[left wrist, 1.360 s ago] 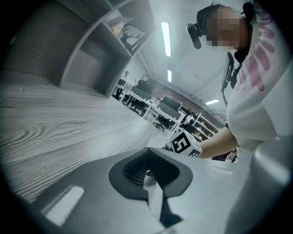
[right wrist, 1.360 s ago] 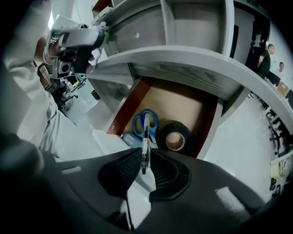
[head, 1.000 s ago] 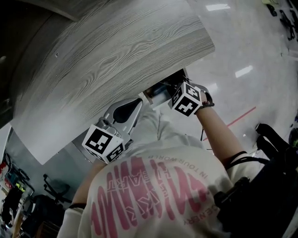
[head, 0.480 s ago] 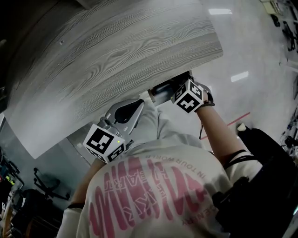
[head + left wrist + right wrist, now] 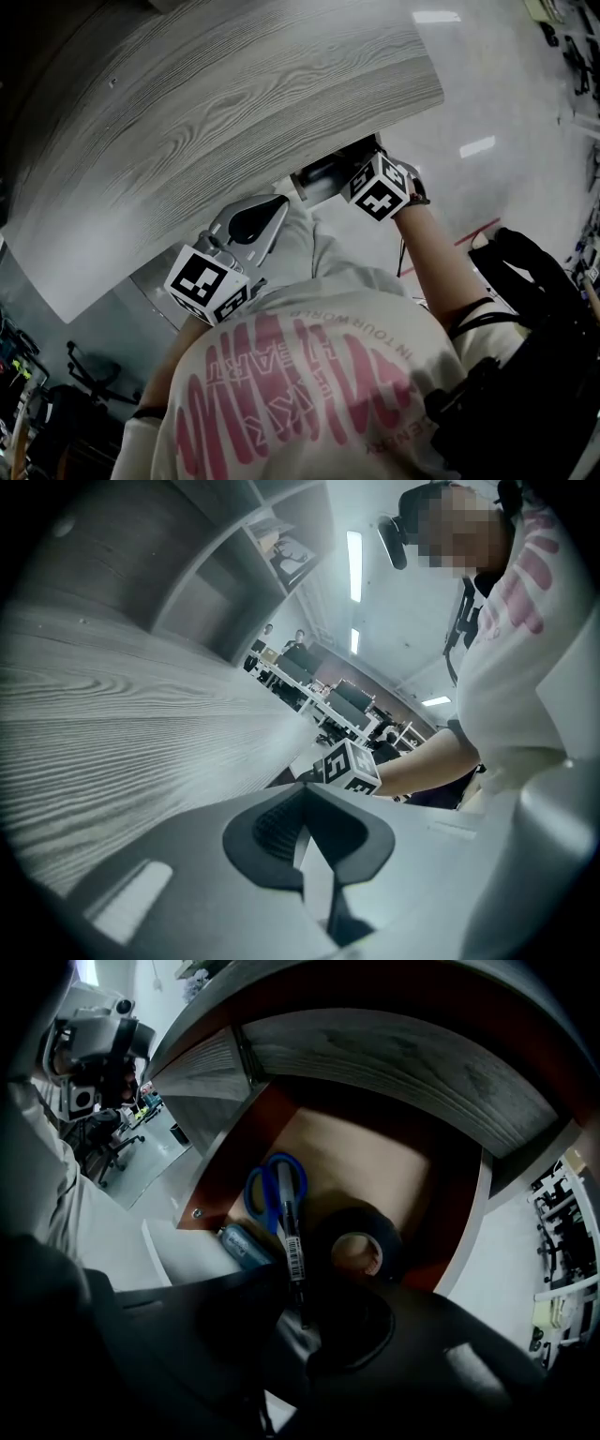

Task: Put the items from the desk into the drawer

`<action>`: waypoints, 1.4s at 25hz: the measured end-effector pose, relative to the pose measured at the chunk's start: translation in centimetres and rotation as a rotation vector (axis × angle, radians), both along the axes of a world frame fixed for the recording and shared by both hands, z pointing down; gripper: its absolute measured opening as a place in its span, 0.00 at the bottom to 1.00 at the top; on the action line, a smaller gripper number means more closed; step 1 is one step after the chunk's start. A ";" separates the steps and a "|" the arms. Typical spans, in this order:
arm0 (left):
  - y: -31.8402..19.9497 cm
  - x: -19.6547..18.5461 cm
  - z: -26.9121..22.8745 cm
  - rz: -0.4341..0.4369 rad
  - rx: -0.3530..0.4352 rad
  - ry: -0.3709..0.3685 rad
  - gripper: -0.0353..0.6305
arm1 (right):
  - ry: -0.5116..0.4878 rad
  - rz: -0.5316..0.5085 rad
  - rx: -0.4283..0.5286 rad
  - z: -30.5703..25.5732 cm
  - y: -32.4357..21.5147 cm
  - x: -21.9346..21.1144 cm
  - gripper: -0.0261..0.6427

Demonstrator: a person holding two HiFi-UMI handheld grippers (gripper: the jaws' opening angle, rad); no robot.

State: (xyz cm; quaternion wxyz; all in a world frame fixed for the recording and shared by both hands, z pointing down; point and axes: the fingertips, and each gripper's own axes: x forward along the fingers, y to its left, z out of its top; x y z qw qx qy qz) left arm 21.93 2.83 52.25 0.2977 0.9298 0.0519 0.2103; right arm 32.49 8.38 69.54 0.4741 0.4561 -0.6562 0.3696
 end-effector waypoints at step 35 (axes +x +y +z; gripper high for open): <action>-1.0 -1.4 -2.2 -0.050 0.078 0.033 0.08 | 0.010 0.194 0.194 -7.0 -1.1 1.6 0.05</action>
